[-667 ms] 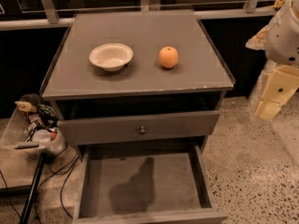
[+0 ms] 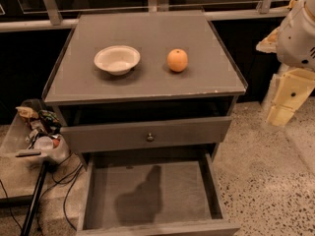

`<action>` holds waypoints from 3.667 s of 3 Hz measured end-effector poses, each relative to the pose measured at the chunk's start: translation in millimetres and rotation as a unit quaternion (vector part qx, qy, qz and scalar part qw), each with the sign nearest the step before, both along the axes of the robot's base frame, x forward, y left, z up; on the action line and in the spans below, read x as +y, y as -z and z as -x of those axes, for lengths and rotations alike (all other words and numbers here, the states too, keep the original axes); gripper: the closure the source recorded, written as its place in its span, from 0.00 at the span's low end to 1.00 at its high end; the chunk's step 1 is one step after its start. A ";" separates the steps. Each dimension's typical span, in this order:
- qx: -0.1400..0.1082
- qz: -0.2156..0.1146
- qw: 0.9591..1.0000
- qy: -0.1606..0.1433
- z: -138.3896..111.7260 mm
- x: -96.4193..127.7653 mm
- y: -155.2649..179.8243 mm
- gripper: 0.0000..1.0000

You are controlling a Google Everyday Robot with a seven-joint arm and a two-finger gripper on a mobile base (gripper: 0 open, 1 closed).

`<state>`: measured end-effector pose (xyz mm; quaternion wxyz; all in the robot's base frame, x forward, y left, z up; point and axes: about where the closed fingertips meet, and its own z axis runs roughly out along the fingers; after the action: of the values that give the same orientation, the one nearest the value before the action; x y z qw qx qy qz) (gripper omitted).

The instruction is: Place orange into middle drawer

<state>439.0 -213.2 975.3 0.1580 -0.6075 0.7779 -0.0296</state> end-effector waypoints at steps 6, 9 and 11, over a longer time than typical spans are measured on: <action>-0.055 -0.223 0.973 -0.017 -183.1 111.8 34.0 0.00; -0.039 -0.318 0.947 0.036 -251.7 122.0 77.5 0.00; -0.033 -0.316 0.946 0.062 -266.3 129.5 109.0 0.00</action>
Offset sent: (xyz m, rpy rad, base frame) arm 0.0947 0.0864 -0.0092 0.1844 -0.1230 0.2650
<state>705.3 -83.7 866.3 0.3651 -0.4755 0.7781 0.1875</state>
